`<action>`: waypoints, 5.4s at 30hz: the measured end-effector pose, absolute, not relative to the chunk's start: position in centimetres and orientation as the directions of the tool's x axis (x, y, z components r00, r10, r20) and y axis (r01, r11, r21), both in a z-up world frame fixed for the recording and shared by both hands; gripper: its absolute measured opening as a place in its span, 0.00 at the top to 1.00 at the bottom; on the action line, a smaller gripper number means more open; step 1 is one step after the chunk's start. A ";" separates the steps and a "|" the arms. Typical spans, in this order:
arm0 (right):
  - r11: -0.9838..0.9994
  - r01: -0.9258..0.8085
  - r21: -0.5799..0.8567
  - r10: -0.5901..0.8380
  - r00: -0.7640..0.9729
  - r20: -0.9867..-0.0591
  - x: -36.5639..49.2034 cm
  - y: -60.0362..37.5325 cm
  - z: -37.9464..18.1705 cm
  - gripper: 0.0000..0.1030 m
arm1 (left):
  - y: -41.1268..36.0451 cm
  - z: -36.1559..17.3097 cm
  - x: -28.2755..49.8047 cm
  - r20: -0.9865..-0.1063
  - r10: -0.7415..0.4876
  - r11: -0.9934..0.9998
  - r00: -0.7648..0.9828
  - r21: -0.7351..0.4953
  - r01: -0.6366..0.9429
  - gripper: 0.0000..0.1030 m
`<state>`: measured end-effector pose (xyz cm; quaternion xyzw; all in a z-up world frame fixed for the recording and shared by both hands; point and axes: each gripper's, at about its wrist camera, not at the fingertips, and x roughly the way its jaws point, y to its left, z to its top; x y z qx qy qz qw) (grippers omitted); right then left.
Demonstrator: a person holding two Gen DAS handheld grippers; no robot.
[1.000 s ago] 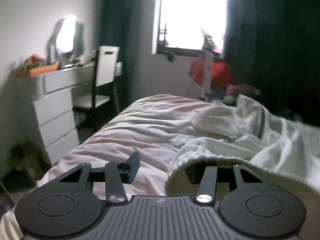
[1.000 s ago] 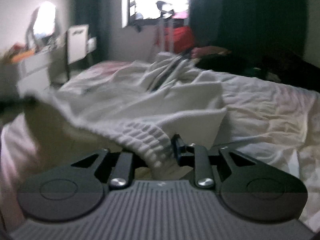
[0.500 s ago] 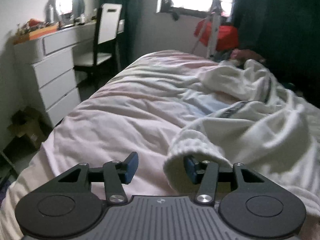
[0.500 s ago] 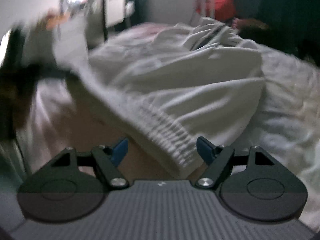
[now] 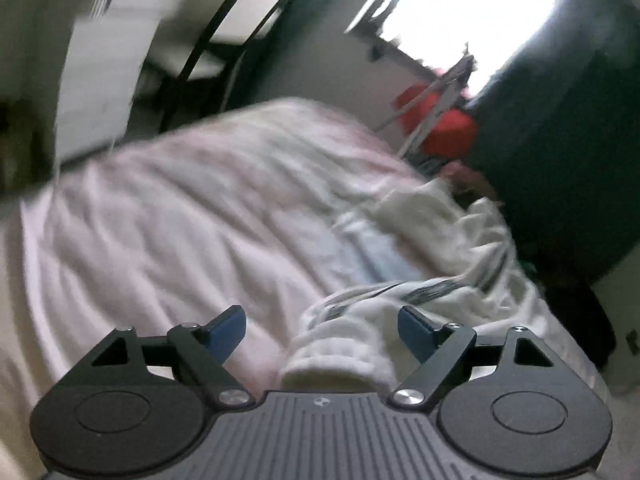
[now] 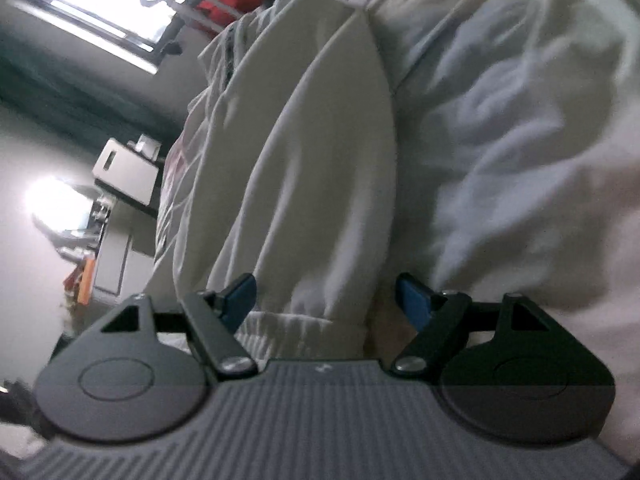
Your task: Fold clothes
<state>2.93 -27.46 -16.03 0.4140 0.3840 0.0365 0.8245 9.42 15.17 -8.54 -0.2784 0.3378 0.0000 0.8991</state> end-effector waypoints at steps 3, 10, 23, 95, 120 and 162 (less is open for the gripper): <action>0.709 0.231 0.667 0.359 0.696 -0.622 3.9 -25.9 -16.5 0.23 | 15.1 -9.8 10.3 -0.637 -0.217 0.839 0.740 -0.509 -0.192 0.26; 0.746 0.097 0.658 0.398 0.728 -0.558 3.4 -24.5 -15.2 0.59 | 13.6 -11.2 10.5 -0.670 -0.254 0.875 0.697 -0.467 -0.129 0.49; 0.657 -0.003 0.754 0.477 0.776 -0.412 0.8 -21.1 -10.8 0.86 | 17.2 0.6 12.9 -0.476 -0.152 0.877 0.866 -0.469 -0.105 0.87; 0.927 0.142 0.346 0.037 0.886 -0.462 5.6 -29.6 -6.5 0.19 | -13.4 -11.5 21.1 -0.528 -0.260 0.928 0.809 0.094 0.360 0.21; 0.890 0.266 0.370 -0.082 0.893 -0.443 11.0 -33.4 -11.6 0.19 | -10.9 -2.4 20.9 -0.257 -0.212 0.975 0.943 0.013 0.223 0.82; 0.541 0.134 0.830 0.327 0.876 -0.355 18.9 -31.6 -16.5 0.25 | 5.0 -5.9 9.2 -0.403 -0.211 0.943 0.891 -0.324 0.077 0.38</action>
